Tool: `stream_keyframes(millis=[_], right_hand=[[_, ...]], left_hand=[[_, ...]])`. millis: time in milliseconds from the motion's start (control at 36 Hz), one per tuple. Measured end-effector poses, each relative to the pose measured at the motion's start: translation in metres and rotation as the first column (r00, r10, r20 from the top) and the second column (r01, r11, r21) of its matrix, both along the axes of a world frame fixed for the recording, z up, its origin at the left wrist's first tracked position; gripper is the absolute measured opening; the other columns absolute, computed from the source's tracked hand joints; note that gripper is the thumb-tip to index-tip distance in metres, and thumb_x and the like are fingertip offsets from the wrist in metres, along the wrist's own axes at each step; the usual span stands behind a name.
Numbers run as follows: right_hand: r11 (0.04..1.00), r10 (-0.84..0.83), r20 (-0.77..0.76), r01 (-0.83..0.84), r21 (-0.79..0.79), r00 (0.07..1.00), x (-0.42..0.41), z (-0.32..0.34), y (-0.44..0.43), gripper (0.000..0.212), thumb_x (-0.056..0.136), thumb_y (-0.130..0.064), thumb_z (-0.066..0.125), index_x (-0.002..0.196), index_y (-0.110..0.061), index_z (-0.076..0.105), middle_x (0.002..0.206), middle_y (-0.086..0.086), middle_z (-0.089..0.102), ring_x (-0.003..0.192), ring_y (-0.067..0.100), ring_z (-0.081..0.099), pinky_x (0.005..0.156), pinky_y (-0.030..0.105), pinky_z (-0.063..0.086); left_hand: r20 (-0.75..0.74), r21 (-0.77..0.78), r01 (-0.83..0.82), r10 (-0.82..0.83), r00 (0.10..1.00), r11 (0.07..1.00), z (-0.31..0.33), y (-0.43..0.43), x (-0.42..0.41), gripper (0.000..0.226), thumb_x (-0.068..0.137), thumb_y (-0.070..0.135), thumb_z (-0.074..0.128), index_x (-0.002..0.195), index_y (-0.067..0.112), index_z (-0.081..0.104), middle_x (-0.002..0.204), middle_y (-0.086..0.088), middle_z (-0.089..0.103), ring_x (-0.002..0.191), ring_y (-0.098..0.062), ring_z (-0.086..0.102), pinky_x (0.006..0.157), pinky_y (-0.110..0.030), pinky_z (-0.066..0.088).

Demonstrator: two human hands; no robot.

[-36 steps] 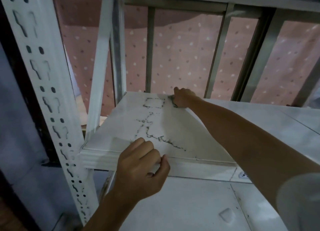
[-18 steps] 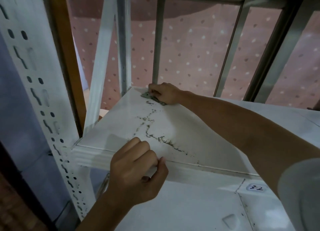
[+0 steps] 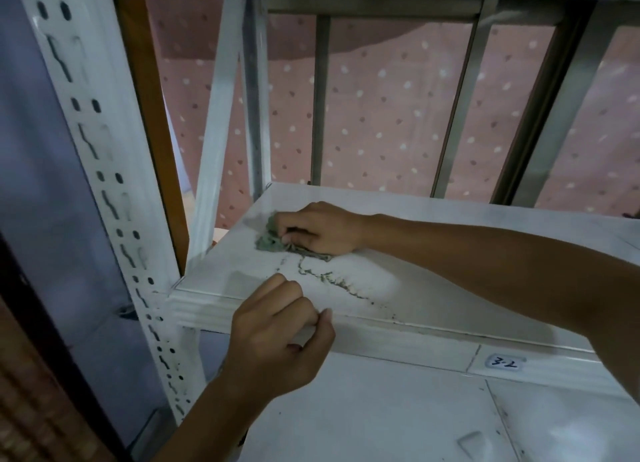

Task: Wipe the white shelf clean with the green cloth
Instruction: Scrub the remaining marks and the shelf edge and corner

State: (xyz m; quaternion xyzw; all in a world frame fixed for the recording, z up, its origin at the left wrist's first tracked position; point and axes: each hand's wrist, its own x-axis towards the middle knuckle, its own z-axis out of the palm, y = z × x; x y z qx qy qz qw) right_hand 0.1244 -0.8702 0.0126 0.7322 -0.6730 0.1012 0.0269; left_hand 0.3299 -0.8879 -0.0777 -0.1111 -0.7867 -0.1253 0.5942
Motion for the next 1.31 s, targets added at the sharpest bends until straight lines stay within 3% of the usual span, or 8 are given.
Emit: stream_keyframes(millis=[139,306,722,917,1000,1083,1167,1306], right_hand=[[0.999,0.048,-0.005,-0.048,-0.017,0.999,0.026,-0.001,0.022,0.005,0.101,-0.016,0.051,0.102,-0.015,0.056,0.066,-0.023,0.052,0.058,-0.001,0.052,0.059,0.021,0.034],[0.992,0.127,-0.007,-0.127,-0.007,0.992,0.044,-0.002,0.037,0.006,0.102,-0.019,0.050,0.101,-0.015,0.054,0.071,-0.010,0.055,0.059,0.009,0.051,0.060,0.025,0.042],[0.999,-0.016,0.029,0.018,-0.044,0.999,0.011,0.008,0.020,0.008,0.101,-0.017,0.052,0.096,-0.012,0.056,0.062,-0.014,0.052,0.054,0.005,0.049,0.057,0.020,0.036],[0.986,-0.154,0.010,0.154,-0.062,0.988,-0.018,0.006,0.030,0.009,0.102,-0.019,0.048,0.097,-0.016,0.055,0.084,-0.003,0.068,0.064,0.010,0.055,0.065,0.028,0.044],[0.981,-0.181,0.005,0.181,-0.067,0.983,-0.018,0.003,0.042,0.007,0.102,-0.019,0.048,0.099,-0.020,0.054,0.091,-0.013,0.069,0.071,0.009,0.060,0.067,0.029,0.047],[0.976,-0.209,-0.013,0.208,-0.061,0.978,-0.005,0.001,0.059,0.006,0.102,-0.019,0.049,0.100,-0.022,0.054,0.074,-0.031,0.057,0.064,-0.006,0.054,0.061,0.020,0.037],[0.984,-0.171,-0.030,0.169,-0.046,0.985,0.017,0.002,0.076,0.006,0.102,-0.022,0.051,0.100,-0.019,0.055,0.065,-0.021,0.052,0.058,-0.001,0.050,0.056,0.013,0.032],[0.995,-0.082,-0.026,0.081,-0.064,0.996,0.044,-0.001,0.098,0.008,0.101,-0.021,0.054,0.100,-0.014,0.058,0.069,-0.010,0.055,0.056,0.008,0.048,0.057,0.024,0.040]], left_hand=[[0.006,-0.137,-0.080,0.081,0.997,0.987,-0.007,-0.006,0.010,0.026,0.089,0.009,0.078,0.065,0.003,0.071,0.069,-0.009,0.067,0.062,-0.026,0.058,0.062,-0.039,0.050],[0.066,-0.160,-0.142,0.154,0.986,0.977,-0.006,-0.020,0.036,0.012,0.093,0.014,0.076,0.090,0.005,0.083,0.091,-0.005,0.078,0.080,-0.020,0.070,0.083,-0.028,0.055],[0.031,-0.150,-0.258,0.265,0.964,0.954,-0.005,-0.066,0.051,0.018,0.093,0.019,0.079,0.087,0.002,0.080,0.088,-0.010,0.075,0.078,-0.029,0.071,0.083,-0.037,0.057],[0.002,-0.152,-0.277,0.281,0.960,0.949,-0.008,-0.068,0.051,0.015,0.092,0.016,0.080,0.086,0.002,0.080,0.084,-0.008,0.076,0.073,-0.026,0.070,0.078,-0.037,0.056],[-0.016,-0.178,-0.268,0.269,0.963,0.947,-0.009,-0.069,0.049,0.016,0.093,0.015,0.080,0.085,0.001,0.079,0.083,-0.008,0.076,0.072,-0.026,0.069,0.076,-0.037,0.056],[-0.032,-0.204,-0.264,0.263,0.964,0.943,-0.011,-0.073,0.048,0.018,0.094,0.014,0.079,0.084,-0.001,0.079,0.083,-0.010,0.076,0.071,-0.028,0.069,0.078,-0.035,0.055],[-0.063,-0.235,-0.279,0.272,0.960,0.931,-0.013,-0.076,0.046,0.019,0.094,0.013,0.079,0.083,-0.002,0.079,0.083,-0.012,0.077,0.071,-0.031,0.070,0.082,-0.034,0.053],[-0.101,-0.224,-0.263,0.246,0.964,0.938,-0.011,-0.071,0.044,0.021,0.092,0.013,0.080,0.079,-0.004,0.078,0.080,-0.013,0.077,0.068,-0.032,0.070,0.080,-0.037,0.051]])
